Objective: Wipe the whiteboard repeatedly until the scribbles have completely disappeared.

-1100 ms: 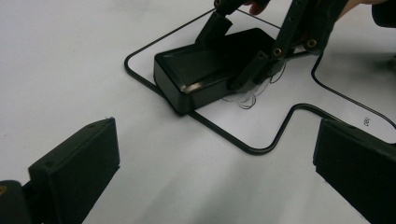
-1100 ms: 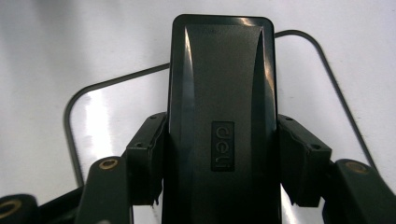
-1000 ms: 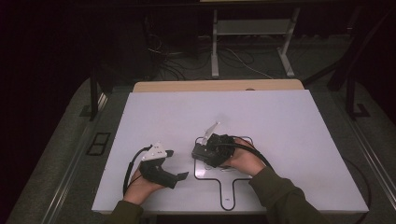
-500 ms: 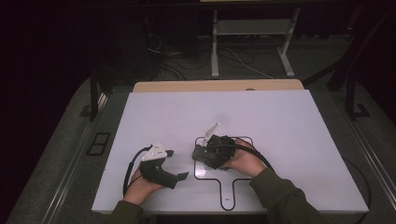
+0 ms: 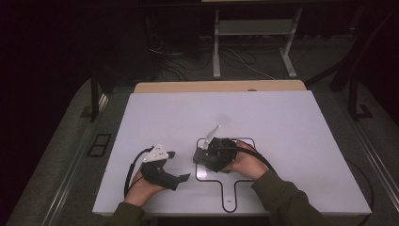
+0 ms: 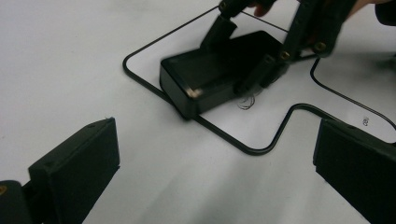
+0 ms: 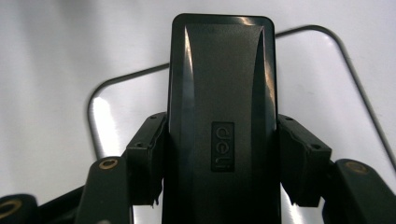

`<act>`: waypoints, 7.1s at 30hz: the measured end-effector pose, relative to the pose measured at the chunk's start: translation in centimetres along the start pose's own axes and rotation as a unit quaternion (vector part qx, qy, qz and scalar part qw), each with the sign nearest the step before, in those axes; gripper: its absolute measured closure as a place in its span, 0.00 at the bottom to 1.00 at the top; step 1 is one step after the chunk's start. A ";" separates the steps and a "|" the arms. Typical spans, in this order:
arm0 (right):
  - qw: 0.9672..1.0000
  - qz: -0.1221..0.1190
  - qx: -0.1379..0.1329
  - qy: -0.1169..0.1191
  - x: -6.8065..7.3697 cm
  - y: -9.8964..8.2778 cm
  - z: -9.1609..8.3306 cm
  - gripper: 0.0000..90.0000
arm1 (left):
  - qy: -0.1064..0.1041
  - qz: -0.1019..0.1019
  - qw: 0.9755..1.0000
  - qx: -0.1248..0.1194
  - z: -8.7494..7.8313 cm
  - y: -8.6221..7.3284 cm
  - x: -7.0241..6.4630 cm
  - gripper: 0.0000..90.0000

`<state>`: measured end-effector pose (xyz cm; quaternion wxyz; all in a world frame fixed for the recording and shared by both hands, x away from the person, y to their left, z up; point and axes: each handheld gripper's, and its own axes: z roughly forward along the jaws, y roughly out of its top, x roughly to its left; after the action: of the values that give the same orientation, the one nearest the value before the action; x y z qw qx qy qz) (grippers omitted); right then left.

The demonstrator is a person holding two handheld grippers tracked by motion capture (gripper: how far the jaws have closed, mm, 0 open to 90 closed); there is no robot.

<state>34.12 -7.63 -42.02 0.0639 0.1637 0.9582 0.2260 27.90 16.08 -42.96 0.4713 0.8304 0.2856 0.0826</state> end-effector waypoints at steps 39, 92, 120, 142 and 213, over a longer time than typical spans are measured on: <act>1.000 -0.015 0.010 0.012 1.5 0.0 -0.3 0.43 | -0.002 0.003 1.000 0.002 0.0 0.0 0.0 0.00; 0.998 0.048 0.018 -0.023 -2.9 -3.0 -1.5 0.43 | -0.009 0.001 1.000 0.006 0.1 0.0 -0.1 0.00; 0.999 0.038 0.018 -0.003 -1.6 -5.0 -2.6 0.43 | -0.009 0.004 1.000 0.008 0.2 0.0 -0.1 0.00; 1.000 0.014 0.024 0.012 0.3 -5.4 -3.0 0.43 | -0.007 0.006 1.000 0.005 0.2 0.1 -0.1 0.00; 0.999 0.038 0.030 -0.011 -0.1 -7.2 -3.9 0.43 | -0.009 0.010 1.000 0.011 0.5 0.2 -0.4 0.00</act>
<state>31.42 -15.38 -41.85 0.0605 0.2043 0.9568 0.1979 27.86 15.43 -43.02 0.4641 0.8390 0.2734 0.0766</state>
